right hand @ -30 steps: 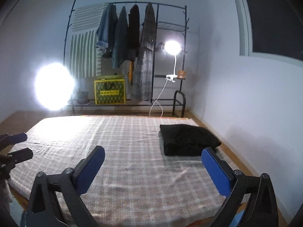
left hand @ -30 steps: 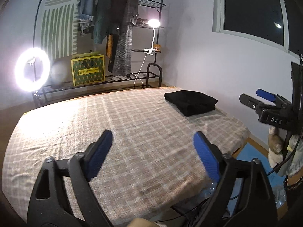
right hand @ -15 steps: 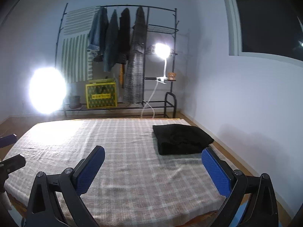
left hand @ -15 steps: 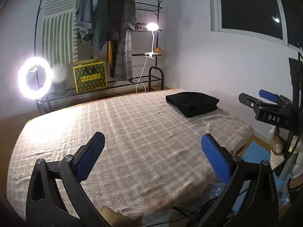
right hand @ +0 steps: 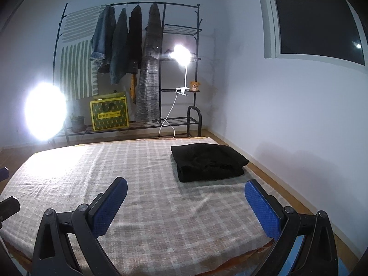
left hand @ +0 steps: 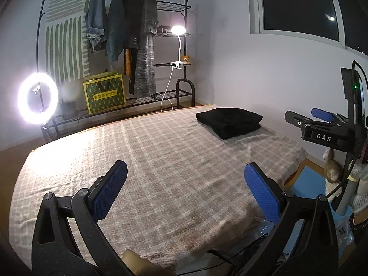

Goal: Fold large clothes

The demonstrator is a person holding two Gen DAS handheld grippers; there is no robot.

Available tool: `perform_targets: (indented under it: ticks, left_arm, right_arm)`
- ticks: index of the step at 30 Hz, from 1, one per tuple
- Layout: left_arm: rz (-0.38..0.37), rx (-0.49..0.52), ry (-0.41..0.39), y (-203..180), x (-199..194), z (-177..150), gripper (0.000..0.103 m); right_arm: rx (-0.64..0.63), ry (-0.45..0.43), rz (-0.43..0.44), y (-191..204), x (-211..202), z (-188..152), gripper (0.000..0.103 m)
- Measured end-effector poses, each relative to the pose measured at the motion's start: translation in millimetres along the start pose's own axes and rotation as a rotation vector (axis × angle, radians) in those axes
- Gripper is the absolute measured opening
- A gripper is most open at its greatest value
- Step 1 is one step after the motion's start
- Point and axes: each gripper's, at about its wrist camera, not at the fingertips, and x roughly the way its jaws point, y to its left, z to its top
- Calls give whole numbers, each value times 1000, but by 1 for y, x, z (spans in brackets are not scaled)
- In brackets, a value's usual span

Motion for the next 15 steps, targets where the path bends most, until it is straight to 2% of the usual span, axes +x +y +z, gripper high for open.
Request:
perform_targets:
  ticks: [15]
  left_arm:
    - [-15,10,0,8,3,3,103]
  right_arm:
    - [2,14,-3,-2,10,-3,103]
